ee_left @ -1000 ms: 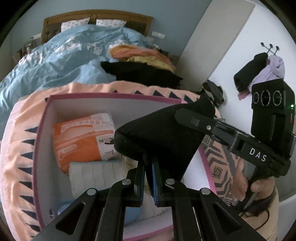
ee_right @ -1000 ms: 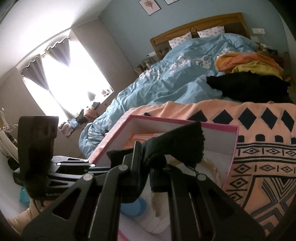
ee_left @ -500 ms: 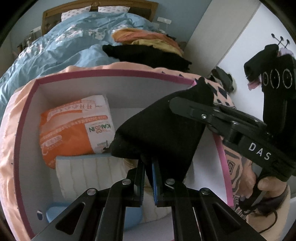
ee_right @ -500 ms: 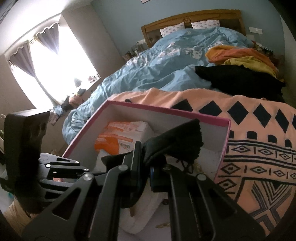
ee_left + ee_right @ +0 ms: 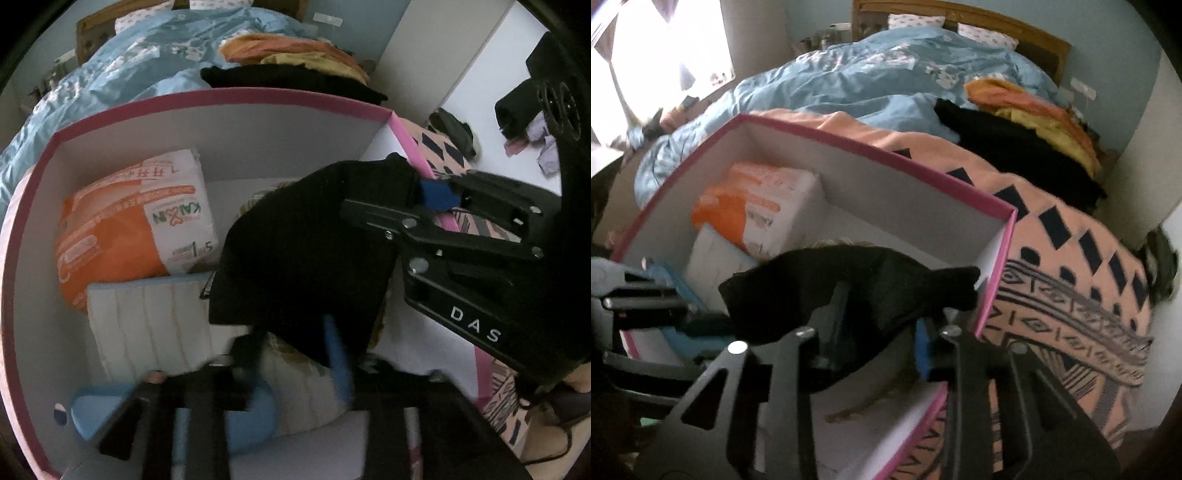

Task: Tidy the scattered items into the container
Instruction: 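Lower the black pouch into the pink box and open the right gripper, then withdraw the right tool up and away from the box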

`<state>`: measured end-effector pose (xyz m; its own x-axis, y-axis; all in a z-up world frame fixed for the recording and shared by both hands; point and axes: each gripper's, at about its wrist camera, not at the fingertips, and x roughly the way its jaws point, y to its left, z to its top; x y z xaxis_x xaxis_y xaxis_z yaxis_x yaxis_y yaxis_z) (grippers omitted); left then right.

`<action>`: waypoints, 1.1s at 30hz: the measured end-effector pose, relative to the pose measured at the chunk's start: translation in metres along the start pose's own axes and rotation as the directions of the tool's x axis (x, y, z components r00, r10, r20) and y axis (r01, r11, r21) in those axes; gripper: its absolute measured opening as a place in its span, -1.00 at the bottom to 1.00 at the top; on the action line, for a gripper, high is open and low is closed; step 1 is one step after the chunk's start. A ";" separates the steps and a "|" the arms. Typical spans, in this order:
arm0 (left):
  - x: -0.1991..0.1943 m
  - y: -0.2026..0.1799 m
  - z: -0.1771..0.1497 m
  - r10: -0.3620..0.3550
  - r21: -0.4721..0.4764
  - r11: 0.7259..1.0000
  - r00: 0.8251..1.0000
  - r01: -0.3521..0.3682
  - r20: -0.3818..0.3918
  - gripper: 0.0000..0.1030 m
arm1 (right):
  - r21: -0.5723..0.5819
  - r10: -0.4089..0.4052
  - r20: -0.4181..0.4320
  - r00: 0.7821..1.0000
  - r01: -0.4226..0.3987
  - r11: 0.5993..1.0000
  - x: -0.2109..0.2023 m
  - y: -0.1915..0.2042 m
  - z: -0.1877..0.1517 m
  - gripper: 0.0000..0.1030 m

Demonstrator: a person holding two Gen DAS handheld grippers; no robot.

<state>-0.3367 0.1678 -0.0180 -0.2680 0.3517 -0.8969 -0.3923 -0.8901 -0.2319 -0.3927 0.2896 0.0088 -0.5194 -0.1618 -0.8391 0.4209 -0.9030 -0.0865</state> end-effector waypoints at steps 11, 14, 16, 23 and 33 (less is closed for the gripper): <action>-0.036 0.008 -0.031 0.037 0.019 0.999 0.986 -0.041 0.162 0.35 | -0.062 -0.057 0.058 0.997 0.061 0.996 -0.027 0.013 -0.020 -0.16; -0.049 0.012 -0.041 0.050 0.020 0.998 0.977 -0.055 0.209 0.45 | -0.062 -0.003 0.109 0.994 0.010 0.998 -0.036 0.021 -0.025 -0.16; -0.058 0.013 -0.049 0.068 0.023 0.997 0.967 -0.076 0.246 0.57 | -0.051 0.014 0.126 0.992 -0.008 0.999 -0.039 0.025 -0.030 -0.16; -0.081 0.007 -0.087 0.146 0.014 0.987 0.933 -0.159 0.328 0.66 | 0.008 0.174 0.250 0.952 -0.182 0.983 -0.069 0.041 -0.068 0.42; -0.114 0.011 -0.149 0.337 -0.100 0.940 0.853 -0.325 0.399 0.94 | 0.040 0.182 0.445 0.877 -0.223 0.974 -0.135 0.079 -0.144 0.88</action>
<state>-0.1794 0.0752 0.0263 -0.7117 0.1152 -0.6930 -0.1937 -0.9804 0.0360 -0.1819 0.2975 0.0379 -0.7097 -0.4838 -0.5121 0.4962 -0.8593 0.1242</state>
